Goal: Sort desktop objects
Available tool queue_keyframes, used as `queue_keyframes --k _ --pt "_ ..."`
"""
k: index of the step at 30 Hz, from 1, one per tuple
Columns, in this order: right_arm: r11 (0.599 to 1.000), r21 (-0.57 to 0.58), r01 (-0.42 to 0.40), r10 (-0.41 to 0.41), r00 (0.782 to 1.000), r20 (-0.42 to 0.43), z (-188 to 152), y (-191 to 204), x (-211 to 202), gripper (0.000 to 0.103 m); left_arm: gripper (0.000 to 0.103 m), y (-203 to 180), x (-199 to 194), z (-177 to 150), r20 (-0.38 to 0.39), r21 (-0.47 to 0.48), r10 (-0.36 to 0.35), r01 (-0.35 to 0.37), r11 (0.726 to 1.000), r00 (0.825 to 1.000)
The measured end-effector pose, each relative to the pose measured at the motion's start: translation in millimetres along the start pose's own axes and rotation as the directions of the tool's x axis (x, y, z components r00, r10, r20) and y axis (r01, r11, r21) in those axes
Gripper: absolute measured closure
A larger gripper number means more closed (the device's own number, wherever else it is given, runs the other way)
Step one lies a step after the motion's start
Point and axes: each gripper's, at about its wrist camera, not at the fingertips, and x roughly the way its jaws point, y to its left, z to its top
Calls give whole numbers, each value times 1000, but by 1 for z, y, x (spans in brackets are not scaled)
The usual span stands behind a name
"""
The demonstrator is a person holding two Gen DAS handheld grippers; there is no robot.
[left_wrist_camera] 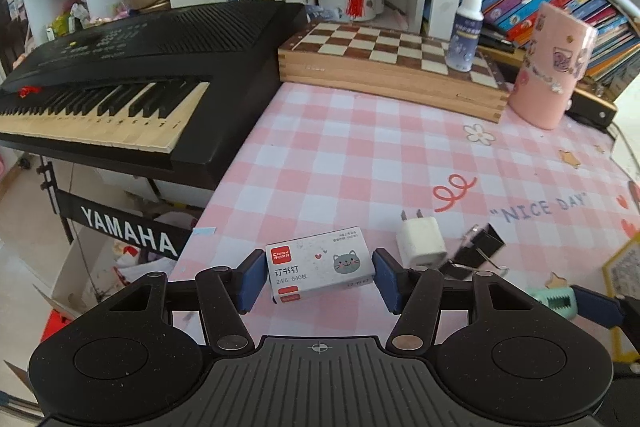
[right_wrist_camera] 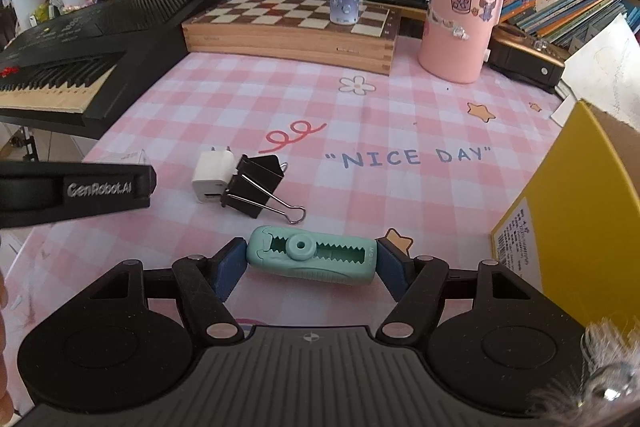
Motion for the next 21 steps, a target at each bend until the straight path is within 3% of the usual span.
queue_keyframes --k 21 --pt "999 -4 -36 37 996 80 -29 7 -89 36 46 25 -95 -40 89 26 -118 116 993 989"
